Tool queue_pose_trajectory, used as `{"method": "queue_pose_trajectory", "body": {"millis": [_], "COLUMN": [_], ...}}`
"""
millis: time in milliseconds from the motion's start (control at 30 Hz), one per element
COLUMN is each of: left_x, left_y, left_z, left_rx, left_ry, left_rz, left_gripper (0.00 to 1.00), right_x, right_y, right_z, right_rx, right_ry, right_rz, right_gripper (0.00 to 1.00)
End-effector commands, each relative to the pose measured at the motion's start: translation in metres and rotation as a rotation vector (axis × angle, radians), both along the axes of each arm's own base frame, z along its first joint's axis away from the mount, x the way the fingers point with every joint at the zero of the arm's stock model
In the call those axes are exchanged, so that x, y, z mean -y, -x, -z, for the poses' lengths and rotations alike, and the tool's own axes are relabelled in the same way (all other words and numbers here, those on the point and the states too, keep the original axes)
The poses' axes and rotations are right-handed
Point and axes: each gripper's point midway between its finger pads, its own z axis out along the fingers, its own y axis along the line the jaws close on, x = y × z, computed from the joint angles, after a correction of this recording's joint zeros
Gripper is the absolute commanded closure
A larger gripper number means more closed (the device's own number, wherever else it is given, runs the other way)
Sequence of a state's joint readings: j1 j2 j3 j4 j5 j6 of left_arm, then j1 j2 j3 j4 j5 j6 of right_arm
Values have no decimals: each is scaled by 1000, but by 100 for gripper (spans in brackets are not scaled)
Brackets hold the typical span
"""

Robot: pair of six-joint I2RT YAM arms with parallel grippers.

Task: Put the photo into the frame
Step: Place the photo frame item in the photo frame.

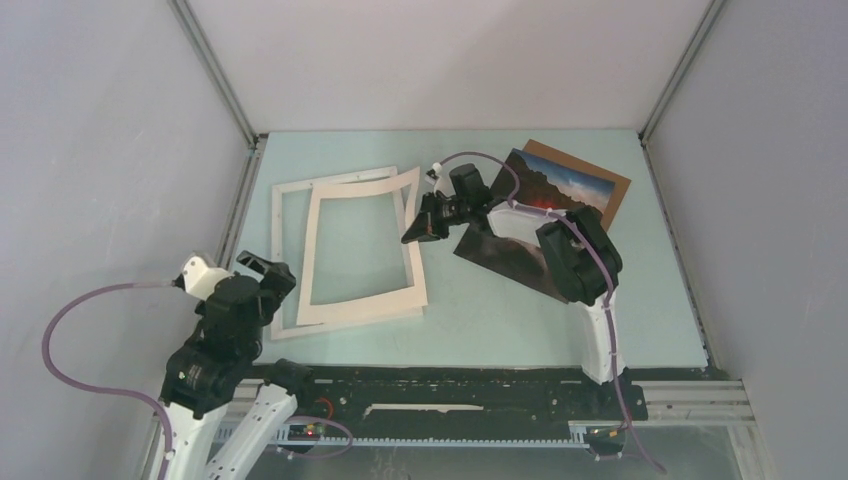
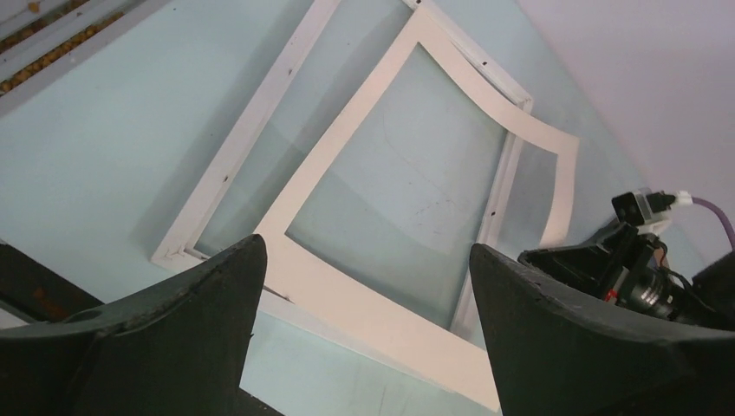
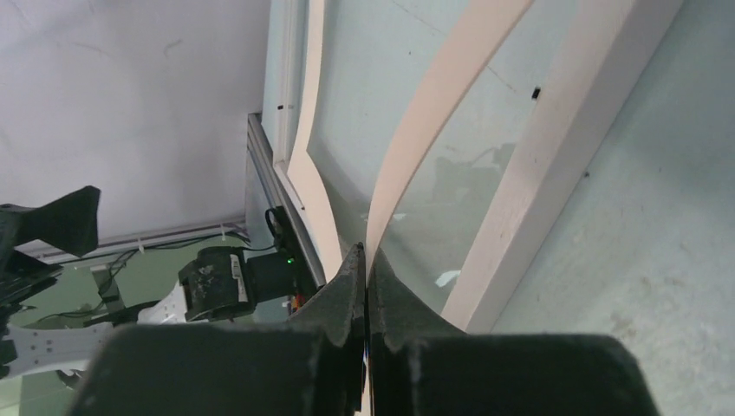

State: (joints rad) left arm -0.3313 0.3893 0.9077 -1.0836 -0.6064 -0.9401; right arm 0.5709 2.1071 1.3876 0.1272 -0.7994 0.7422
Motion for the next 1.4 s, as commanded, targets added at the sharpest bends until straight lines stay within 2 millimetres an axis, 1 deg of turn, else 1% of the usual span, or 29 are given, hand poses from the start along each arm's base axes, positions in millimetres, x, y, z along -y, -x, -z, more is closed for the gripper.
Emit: {"method": "queue_pose_trajectory", "body": {"millis": [0, 100, 233, 367, 433, 500, 567, 600, 700, 733, 833, 1000, 1200, 1367], "left_x": [1, 4, 7, 9, 9, 9, 9, 10, 13, 14, 15, 12, 18, 18], "left_y": [-10, -14, -19, -21, -21, -22, -23, -24, -26, -27, -26, -26, -33, -35], "left_z": [-24, -27, -27, -30, -32, -32, -31, -30, -31, -31, -34, -36, -35, -37], "left_rx": [57, 74, 72, 81, 87, 89, 89, 90, 96, 95, 99, 102, 87, 89], "left_ry": [-55, -52, -56, -61, -63, -66, -66, -65, -55, -54, -53, -63, -57, -62], "left_rz": [39, 55, 67, 78, 78, 81, 82, 83, 94, 97, 104, 93, 111, 109], "left_gripper": [6, 6, 6, 6, 6, 5, 5, 5, 5, 5, 5, 5, 5, 5], "right_x": [-11, -21, -32, -41, -38, -31, -26, -26, -36, -40, -50, -54, -60, -66], "right_y": [5, 5, -2, 1, 5, 12, 12, 9, 3, 3, 3, 2, -4, -5], "right_z": [2, -1, -7, -9, -11, -19, -27, -27, -21, -16, -14, -15, -9, -12], "right_rx": [34, 34, 51, 80, 81, 89, 91, 88, 70, 63, 65, 94, 96, 98], "right_ry": [24, 18, 5, 14, 28, 16, 11, 10, 19, 21, 19, 23, 39, 22], "right_rz": [-117, -145, -141, -192, -202, -203, -179, -174, -184, -193, -221, -254, -263, -254], "right_gripper": [100, 100, 100, 100, 100, 100, 100, 100, 100, 100, 100, 100, 100, 100]}}
